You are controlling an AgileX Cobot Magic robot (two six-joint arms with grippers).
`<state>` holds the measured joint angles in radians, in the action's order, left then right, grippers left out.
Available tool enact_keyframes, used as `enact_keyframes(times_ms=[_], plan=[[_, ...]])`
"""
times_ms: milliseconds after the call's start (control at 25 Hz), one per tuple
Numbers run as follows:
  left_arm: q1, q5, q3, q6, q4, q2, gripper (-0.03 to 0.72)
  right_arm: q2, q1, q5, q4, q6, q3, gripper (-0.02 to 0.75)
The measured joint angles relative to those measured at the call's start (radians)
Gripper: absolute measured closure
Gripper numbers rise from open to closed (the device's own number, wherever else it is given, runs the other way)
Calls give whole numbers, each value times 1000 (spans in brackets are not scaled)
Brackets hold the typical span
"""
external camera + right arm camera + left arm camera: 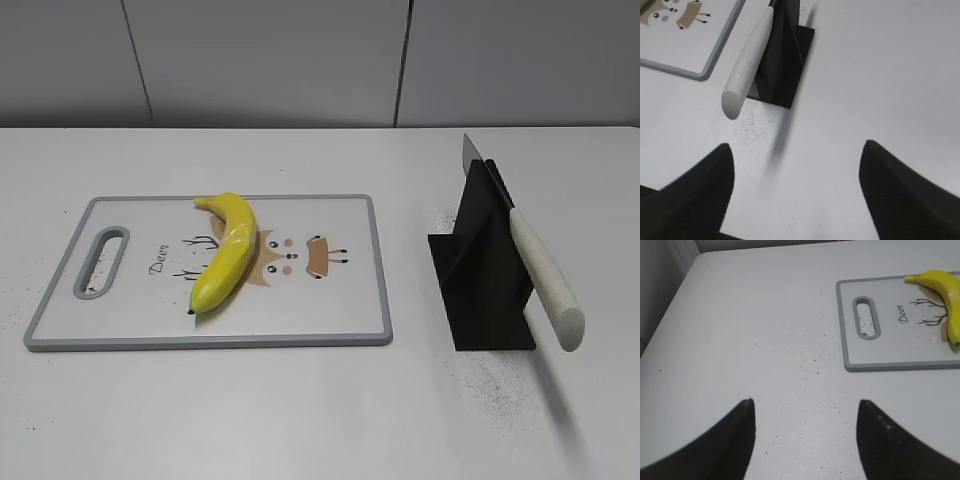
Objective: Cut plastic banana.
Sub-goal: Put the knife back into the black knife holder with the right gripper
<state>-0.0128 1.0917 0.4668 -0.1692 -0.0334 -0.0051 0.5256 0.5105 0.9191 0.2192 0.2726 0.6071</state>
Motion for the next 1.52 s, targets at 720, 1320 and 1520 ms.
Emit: enact_keyframes(times_ms=[720,1320,1520], plan=[[0,0,0,0,-1,0,100,-362,0,127,-69,-142,-96,146],[0,-1,0,0,-2,0,102,-532,0,127,-69,-144,-96,147],[0,-1,0,0,-2,0,102,-532,0,127,-69,-145,-96,147]])
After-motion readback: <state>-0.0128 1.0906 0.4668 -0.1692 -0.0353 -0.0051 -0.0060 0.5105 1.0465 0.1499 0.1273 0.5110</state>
